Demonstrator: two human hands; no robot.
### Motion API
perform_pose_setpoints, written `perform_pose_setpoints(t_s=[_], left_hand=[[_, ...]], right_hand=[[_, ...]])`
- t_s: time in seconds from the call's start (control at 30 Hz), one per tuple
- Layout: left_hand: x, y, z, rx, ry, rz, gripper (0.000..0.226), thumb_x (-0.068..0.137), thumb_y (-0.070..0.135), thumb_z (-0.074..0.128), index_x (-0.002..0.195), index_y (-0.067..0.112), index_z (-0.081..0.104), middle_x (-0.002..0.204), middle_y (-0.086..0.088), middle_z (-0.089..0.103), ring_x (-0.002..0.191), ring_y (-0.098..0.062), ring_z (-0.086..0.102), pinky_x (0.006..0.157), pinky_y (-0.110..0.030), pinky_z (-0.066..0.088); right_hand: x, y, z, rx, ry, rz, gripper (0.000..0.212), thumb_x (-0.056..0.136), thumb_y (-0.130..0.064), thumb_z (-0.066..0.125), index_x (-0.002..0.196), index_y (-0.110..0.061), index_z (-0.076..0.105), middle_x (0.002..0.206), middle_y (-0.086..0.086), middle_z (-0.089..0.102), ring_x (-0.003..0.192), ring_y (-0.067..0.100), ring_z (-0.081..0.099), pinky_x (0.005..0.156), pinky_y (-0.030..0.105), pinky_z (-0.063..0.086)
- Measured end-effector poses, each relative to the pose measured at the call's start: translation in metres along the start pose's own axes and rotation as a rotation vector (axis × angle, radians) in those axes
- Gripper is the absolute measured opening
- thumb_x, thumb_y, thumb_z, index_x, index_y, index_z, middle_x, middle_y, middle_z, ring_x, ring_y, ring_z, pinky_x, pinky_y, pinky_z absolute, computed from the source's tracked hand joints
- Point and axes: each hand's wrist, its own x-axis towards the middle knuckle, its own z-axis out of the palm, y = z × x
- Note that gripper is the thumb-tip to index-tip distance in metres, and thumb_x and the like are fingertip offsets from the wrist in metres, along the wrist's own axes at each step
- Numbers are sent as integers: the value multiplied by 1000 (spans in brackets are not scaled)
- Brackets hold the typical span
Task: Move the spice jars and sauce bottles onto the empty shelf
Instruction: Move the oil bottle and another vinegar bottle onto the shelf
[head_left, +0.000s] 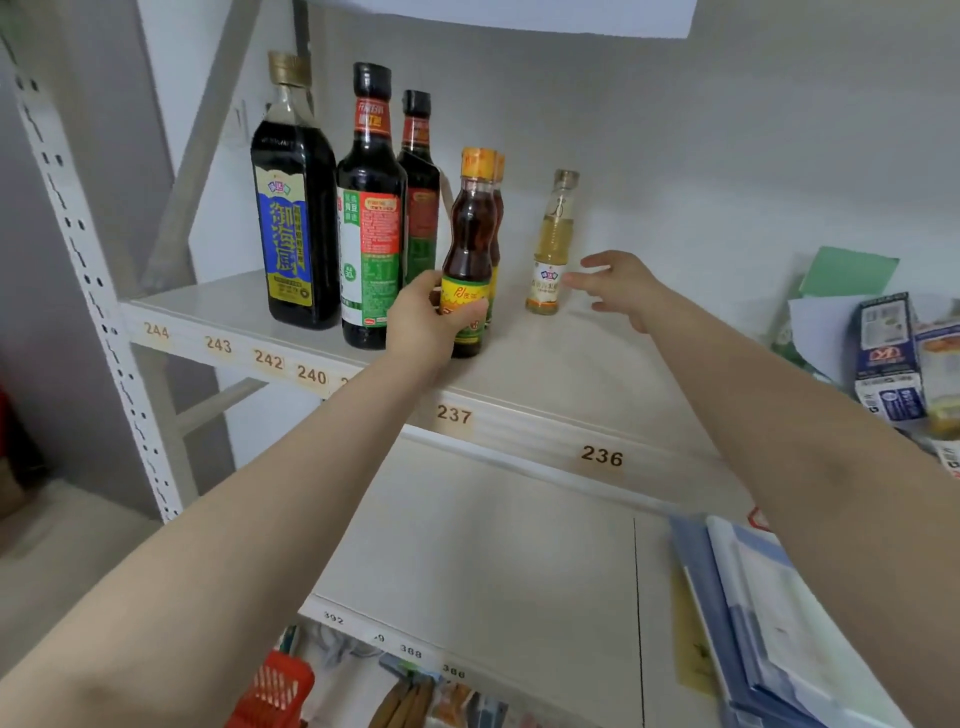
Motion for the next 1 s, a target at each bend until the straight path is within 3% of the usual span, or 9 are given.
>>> perform_pose_setpoints(t_s=[0.17,0.33,0.43,0.57,0.73,0.9,1.0], left_hand=[[3,0,1,-13,-37,-17,47,81,26,73,124,13,57,113,-1,67,101,-15,61,87,-29,46],[6,0,1,-15,-97,-22,44,81,27,73,120,14,57,110,1,66,98,-12,59,77,-20,42],[7,-2,1,-37,-113,-23,41,81,25,73,117,13,58,105,2,66,92,-7,60,73,-16,44],[8,-5,1,-61,-109,-15,41,79,22,75,115,12,58,108,-4,69,101,-18,64,92,-33,50],[9,-6,1,-53,-105,-14,43,78,25,76,115,12,58,108,-3,69,103,-18,63,95,-35,49],[8,-9,-2,-37,-120,8,43,78,28,75,116,15,58,110,-1,69,106,-18,62,98,-41,48],[3,-7,-5,-32,-142,61,41,78,27,75,115,15,60,107,-1,70,104,-16,64,96,-42,50]], right_hand=[[32,10,6,55,-7,24,79,74,-38,79,139,-15,40,133,9,50,116,21,53,99,36,48],[55,7,23,163,-14,5,84,80,-26,76,147,-15,26,139,10,45,121,22,50,97,33,43],[62,5,35,207,-30,-19,66,82,-19,73,139,-11,39,120,6,58,104,19,58,82,30,46],[64,6,47,256,3,-63,39,83,-11,70,119,-4,58,102,6,63,83,17,64,71,32,53],[56,6,42,255,-6,-87,35,84,-9,69,118,-6,59,101,5,62,82,14,63,57,23,49],[38,5,29,244,0,-54,42,83,-10,71,123,-5,57,106,5,62,92,20,64,69,32,54],[14,0,16,258,4,-38,45,83,-12,72,125,-6,55,110,6,62,95,21,64,67,29,54]])
